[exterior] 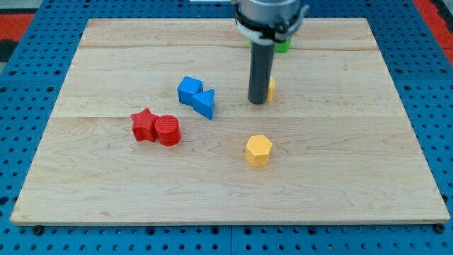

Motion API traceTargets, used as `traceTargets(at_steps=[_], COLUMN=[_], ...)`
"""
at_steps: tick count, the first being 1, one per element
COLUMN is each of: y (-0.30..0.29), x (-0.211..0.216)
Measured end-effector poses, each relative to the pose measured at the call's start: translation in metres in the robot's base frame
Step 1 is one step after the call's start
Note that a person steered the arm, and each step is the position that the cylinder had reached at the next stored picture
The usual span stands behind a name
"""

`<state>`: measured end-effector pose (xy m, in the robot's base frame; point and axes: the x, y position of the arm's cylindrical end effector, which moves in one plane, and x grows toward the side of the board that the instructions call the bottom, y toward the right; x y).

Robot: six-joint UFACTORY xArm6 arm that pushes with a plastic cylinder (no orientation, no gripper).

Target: Move the yellow heart bottom diagonally to the green star

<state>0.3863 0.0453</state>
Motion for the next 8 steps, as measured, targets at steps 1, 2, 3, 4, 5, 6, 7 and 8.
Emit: traceTargets(at_steps=[1,2,3,4,5,6,7,8], y=[0.000,0.012,0.052,0.052,0.024,0.006,-0.004,-0.020], x=[-0.032,0.000,0.005,-0.019,-0.036,-0.057,-0.059,-0.059])
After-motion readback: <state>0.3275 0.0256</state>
